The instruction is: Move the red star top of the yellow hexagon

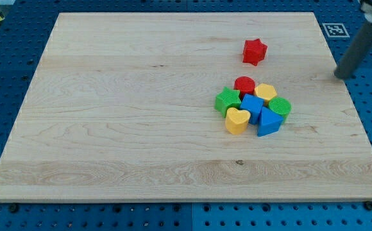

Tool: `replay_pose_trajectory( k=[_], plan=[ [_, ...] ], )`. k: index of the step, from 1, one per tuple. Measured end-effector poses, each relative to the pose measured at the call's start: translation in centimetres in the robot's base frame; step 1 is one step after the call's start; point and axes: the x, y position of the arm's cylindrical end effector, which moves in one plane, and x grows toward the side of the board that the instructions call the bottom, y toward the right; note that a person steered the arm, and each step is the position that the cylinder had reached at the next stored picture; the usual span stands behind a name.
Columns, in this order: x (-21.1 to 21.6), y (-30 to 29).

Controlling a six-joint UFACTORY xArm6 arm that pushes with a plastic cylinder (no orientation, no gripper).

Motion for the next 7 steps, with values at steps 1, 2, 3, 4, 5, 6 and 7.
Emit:
replay_pose_trajectory(
  k=[1, 2, 3, 4, 5, 6, 7],
  plan=[
    [-7.9, -3.8],
    [-10.5, -8.8],
    [-10.5, -12.9],
    [-10.5, -14.9],
    [-9.1, -15.1],
    [-8.9, -15.1],
    [-7.2, -15.1]
  ],
)
